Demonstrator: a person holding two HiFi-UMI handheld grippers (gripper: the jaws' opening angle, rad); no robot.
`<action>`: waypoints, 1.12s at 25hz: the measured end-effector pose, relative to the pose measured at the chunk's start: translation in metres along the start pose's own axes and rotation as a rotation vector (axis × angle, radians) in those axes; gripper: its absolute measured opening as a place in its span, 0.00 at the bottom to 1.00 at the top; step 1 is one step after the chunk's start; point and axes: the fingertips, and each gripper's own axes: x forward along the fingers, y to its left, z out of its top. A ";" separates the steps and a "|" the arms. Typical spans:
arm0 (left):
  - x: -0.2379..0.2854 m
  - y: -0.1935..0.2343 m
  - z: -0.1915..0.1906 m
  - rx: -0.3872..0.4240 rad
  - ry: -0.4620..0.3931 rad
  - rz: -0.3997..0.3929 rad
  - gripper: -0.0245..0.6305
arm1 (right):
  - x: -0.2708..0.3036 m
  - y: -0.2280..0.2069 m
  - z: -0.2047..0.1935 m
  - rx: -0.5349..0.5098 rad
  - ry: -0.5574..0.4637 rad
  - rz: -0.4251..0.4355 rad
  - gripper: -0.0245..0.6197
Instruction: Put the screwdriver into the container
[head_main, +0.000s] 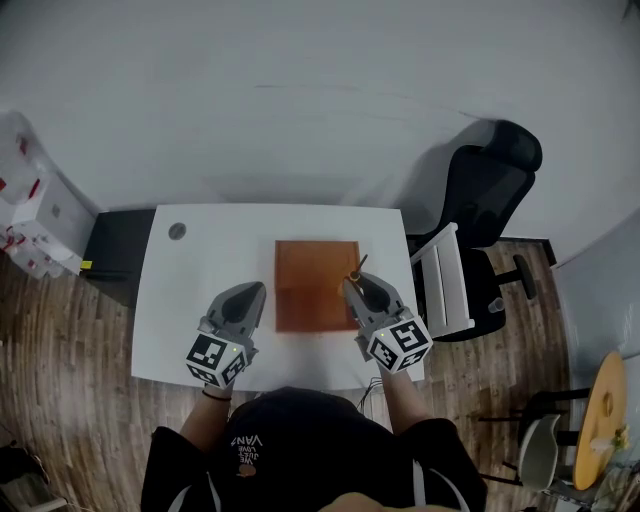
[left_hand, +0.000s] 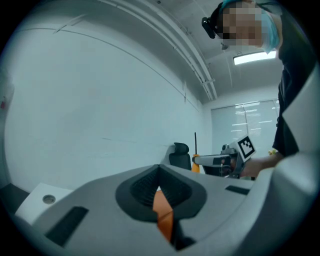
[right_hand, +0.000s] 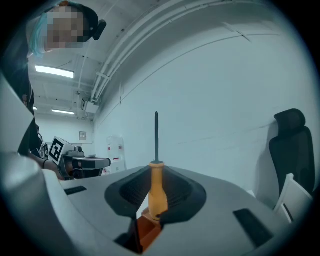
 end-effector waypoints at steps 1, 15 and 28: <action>0.000 0.001 -0.001 0.002 0.003 0.003 0.06 | 0.001 0.000 -0.002 0.001 0.004 0.004 0.16; -0.001 0.002 -0.016 -0.015 0.025 0.022 0.06 | 0.017 0.002 -0.028 -0.009 0.079 0.041 0.16; -0.004 0.005 -0.021 -0.022 0.035 0.041 0.06 | 0.029 -0.001 -0.064 0.015 0.163 0.060 0.16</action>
